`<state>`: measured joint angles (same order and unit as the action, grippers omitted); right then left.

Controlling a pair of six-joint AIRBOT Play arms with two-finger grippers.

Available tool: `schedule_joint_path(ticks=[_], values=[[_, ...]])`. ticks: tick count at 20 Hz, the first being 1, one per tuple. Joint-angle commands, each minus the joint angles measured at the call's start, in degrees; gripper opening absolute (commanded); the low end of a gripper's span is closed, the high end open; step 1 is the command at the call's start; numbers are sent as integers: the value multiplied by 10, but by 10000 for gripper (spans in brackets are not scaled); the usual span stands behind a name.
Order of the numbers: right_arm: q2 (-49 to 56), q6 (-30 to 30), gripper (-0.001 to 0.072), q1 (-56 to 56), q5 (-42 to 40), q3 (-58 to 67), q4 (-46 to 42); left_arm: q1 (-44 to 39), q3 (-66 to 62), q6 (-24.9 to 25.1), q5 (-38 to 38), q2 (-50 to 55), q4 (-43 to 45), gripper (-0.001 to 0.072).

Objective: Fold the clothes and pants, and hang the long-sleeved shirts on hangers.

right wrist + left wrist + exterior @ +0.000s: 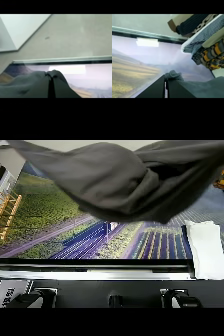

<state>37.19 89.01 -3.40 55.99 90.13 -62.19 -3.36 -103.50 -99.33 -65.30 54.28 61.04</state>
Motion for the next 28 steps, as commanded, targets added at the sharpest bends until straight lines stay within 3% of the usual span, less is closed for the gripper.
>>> schedule_joint_path(ticks=[1,6,15,22,25,28], values=[[-19,38,31,0,0,5,13,1,0,-63,-57,-43,24,13],[50,64,31,0,20,5,23,1,33,-144,-93,-27,146,13],[155,61,31,0,31,5,77,0,70,-146,-73,46,135,14],[87,61,31,0,63,9,114,-32,70,-141,-82,-2,134,14],[29,46,31,0,9,10,112,-33,70,-144,-87,-47,151,13],[9,48,31,0,-58,10,111,-33,70,-181,-87,-80,202,14]])
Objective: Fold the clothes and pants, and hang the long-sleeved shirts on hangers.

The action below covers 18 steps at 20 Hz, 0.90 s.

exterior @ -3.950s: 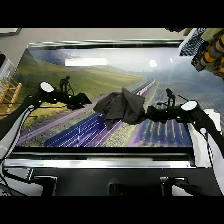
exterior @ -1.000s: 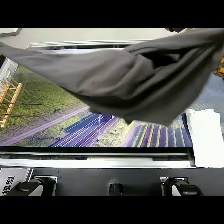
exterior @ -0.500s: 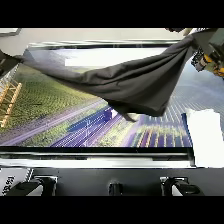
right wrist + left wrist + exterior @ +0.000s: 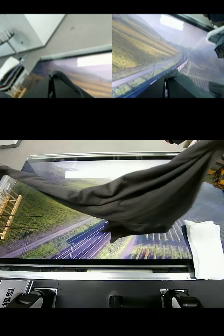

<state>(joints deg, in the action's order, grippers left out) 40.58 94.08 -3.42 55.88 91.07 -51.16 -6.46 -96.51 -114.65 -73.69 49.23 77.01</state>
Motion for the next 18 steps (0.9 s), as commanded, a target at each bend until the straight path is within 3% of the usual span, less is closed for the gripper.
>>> schedule_joint_path(ticks=[1,5,6,9,14,18], values=[[-20,-1,31,0,-71,0,1,-2,0,-30,-3,-31,47,14],[68,19,31,0,-52,0,1,-2,1,-5,-24,30,38,13],[110,22,31,0,-39,0,2,-2,2,17,-24,60,38,14],[251,30,31,14,-29,0,18,-2,2,22,-13,165,45,14],[485,13,31,102,-112,0,19,-2,2,22,38,350,39,15],[594,17,31,148,-156,0,19,-2,2,22,63,456,2,15]])
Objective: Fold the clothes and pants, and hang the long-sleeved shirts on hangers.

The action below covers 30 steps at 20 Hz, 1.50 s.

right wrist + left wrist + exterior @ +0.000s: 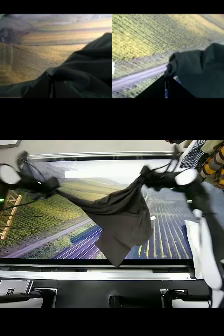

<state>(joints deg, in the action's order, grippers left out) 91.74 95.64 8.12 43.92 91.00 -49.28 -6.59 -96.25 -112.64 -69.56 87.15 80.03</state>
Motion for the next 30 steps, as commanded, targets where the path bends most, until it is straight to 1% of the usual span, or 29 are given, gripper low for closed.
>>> schedule_joint_path(ticks=[1,2,3,5,6,7,9,10,11,13,15,16,17,18,20,22,25,28,30], values=[[97,2,31,37,-37,0,0,0,0,2,21,96,-46,15],[107,3,32,40,-33,0,0,0,0,2,21,111,-62,15],[113,15,61,40,-24,0,2,0,0,2,21,122,-76,15],[109,24,272,30,3,1,4,0,-1,4,21,130,-83,15],[99,22,303,17,32,1,3,0,-1,4,21,130,-83,15],[85,16,327,0,68,1,1,1,-1,9,21,129,-83,15],[43,-27,368,-52,163,1,-2,1,-1,31,19,127,-83,16],[18,-53,369,-83,216,1,-16,1,-2,34,15,127,-83,15],[-9,-60,369,-116,262,-1,-46,1,-2,34,12,127,-83,15],[-66,-61,370,-172,312,-29,-97,1,-2,36,10,127,-83,16],[-139,-61,372,-214,303,-118,-104,1,-2,48,10,127,-83,16],[-170,-58,399,-221,296,-173,-101,1,-2,49,8,127,-83,16],[-196,-56,454,-222,294,-230,-92,1,-2,49,6,127,-83,16],[-218,-56,475,-216,290,-294,-65,1,-2,49,5,127,-83,16],[-242,-57,475,-188,271,-402,-15,1,-2,49,5,127,-83,16],[-248,-46,475,-136,235,-481,11,1,-2,49,5,127,-83,16],[-248,0,474,-42,155,-547,12,1,-2,49,5,127,-83,16],[-248,39,472,27,70,-556,11,1,-2,49,-1,127,-83,16],[-243,72,472,50,16,-556,11,1,-2,49,-1,127,-83,16]])
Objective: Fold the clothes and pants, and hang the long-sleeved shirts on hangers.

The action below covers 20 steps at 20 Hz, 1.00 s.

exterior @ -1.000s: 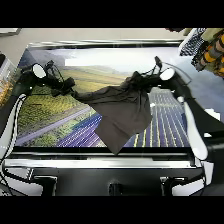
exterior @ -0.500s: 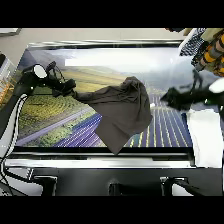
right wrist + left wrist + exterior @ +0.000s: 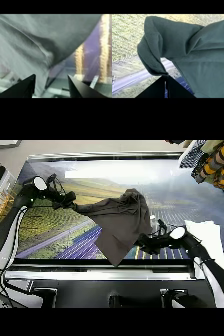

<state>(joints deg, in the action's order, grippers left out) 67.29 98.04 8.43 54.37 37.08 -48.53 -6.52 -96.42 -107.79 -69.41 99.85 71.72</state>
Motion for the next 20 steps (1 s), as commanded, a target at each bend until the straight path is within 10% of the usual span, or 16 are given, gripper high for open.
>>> schedule_joint_path(ticks=[1,8,15,20], values=[[7,63,471,51,-109,-17,4,0,-1,0,-2,0,0,16],[47,37,32,51,-128,-16,65,0,-1,0,-2,0,0,16],[-94,-15,30,-40,-34,195,63,31,-51,84,-32,-52,-94,15],[-200,8,31,-208,22,498,60,115,-96,26,-44,-233,-99,15]])
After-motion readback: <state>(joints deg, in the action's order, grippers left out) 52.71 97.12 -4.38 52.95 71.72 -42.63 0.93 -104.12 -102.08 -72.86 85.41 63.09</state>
